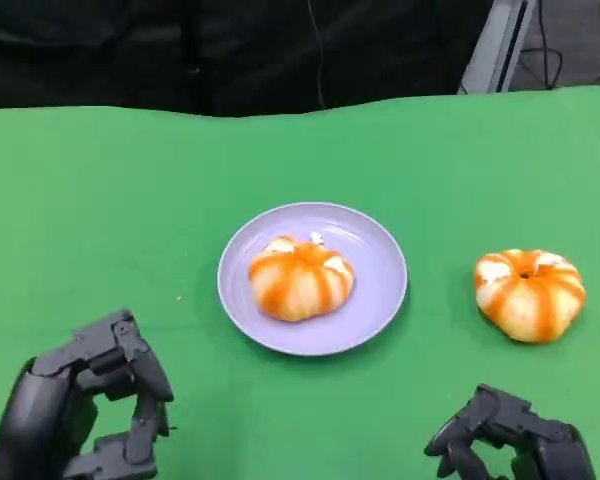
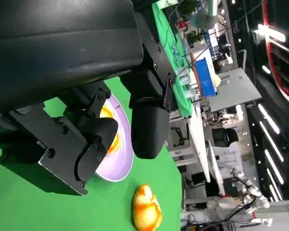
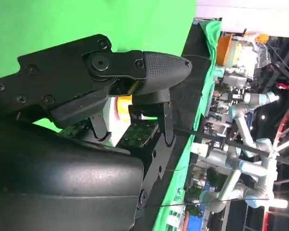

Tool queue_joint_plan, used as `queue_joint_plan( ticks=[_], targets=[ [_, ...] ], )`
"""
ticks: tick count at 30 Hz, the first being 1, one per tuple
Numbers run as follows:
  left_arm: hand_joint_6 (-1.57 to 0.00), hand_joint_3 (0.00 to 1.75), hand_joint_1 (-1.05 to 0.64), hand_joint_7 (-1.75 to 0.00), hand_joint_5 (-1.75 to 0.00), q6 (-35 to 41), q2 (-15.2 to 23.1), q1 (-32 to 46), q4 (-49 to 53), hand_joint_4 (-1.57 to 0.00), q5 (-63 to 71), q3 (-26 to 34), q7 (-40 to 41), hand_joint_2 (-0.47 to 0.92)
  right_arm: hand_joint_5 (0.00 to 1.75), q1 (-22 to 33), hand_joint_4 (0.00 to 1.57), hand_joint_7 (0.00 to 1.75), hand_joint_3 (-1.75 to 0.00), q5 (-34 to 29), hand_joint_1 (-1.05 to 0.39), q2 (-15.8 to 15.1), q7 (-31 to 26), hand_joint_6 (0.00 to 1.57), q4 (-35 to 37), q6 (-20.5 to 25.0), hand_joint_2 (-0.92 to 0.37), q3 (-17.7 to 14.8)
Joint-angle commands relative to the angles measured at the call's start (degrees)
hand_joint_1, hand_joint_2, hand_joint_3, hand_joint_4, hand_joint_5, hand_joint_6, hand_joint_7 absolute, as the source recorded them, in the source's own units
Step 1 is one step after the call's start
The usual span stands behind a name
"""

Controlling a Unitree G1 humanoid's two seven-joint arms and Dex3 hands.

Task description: Grasp the bread from the table and place it into the plate.

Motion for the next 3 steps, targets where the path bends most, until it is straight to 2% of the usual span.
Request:
queue_joint_plan(
  ticks=[1,3],
  targets=[
    [-0.79,1.43,0.09,-1.6,-1.75,0.0,0.2,0.7,0.3,-0.91,-0.8,0.5,-0.6,0.41,1.57,0.4,0.8,1.24,-0.47,0.6,-0.69,-0.7,-0.2,0.86,0.6,-1.0,-0.92,-0.4],
    [-0.79,1.43,0.09,-1.6,-1.75,-0.7,0.3,0.7,0.6,-0.91,-0.4,0.5,-0.7,0.41,1.57,0.5,0.8,1.24,-0.47,1.0,-0.69,-0.7,0.1,0.86,0.4,-0.8,-0.92,-0.2]
  ],
)
